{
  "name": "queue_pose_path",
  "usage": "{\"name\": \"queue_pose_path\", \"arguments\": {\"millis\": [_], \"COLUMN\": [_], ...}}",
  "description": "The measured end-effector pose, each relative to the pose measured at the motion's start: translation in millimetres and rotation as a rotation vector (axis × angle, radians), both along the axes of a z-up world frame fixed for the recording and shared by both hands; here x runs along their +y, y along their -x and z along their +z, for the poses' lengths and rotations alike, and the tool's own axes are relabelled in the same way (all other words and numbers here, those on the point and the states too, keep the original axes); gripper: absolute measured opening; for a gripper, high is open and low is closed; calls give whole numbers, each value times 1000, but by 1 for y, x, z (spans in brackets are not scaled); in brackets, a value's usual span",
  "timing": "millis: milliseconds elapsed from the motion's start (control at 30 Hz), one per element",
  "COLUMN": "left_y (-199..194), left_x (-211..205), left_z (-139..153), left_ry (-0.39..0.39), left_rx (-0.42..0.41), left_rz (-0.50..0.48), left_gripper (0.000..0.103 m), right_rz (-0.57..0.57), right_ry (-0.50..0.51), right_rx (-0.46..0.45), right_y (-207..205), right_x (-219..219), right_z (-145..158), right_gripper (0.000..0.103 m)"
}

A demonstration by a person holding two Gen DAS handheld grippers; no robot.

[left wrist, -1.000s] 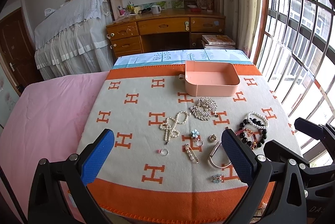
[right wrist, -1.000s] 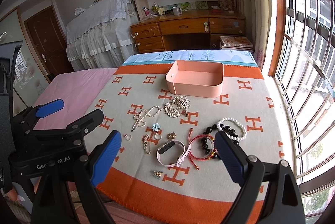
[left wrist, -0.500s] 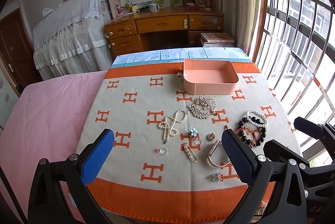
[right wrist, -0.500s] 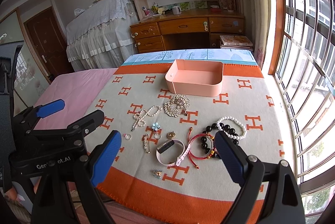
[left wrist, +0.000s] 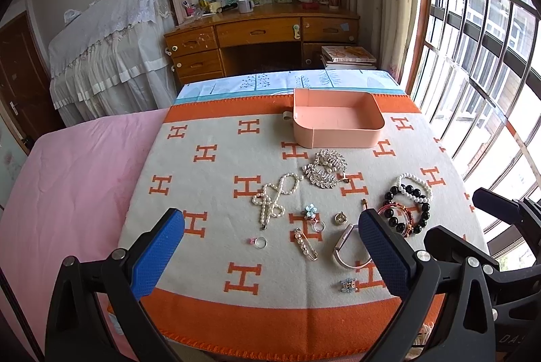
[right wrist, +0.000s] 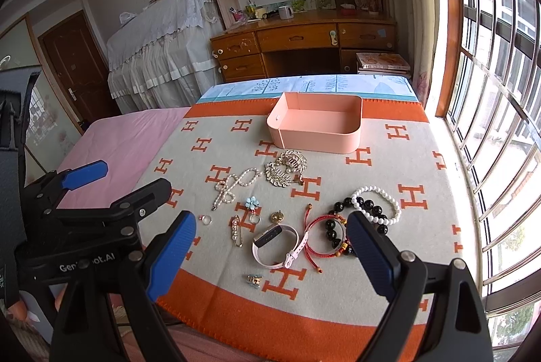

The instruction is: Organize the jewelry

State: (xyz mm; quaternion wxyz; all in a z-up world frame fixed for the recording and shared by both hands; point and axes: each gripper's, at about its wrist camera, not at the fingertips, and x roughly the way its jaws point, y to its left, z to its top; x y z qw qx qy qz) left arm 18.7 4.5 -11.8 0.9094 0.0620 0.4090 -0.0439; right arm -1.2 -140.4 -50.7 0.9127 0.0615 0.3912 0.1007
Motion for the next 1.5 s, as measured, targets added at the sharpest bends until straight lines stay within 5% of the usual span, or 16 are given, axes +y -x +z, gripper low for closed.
{"name": "queue_pose_path", "arguments": {"millis": [467, 633, 767, 900, 1033, 1133, 1500], "left_y": [-33, -60, -83, -110, -135, -149, -166], "left_x": [17, 26, 36, 47, 56, 59, 44], "left_z": [-3, -4, -9, -23, -44, -62, -107], "left_ry": [4, -66, -32, -2, 77, 118, 102], "left_rx": [20, 11, 28, 72, 173, 238, 335], "left_rz": [25, 36, -7, 16, 17, 10, 1], "left_gripper": [102, 102, 102, 102, 102, 102, 102], "right_rz": [22, 12, 9, 44, 89, 126, 195], "right_ry": [-14, -7, -24, -21, -16, -7, 93], "right_rx": [55, 71, 119, 195, 287, 340, 440], "right_y": [-15, -42, -76, -119, -159, -184, -237], "right_x": [-7, -18, -30, -36, -35, -30, -5], "right_z": [-14, -9, -15, -31, -56, -76, -120], "right_gripper": [91, 91, 91, 90, 73, 70, 66]}}
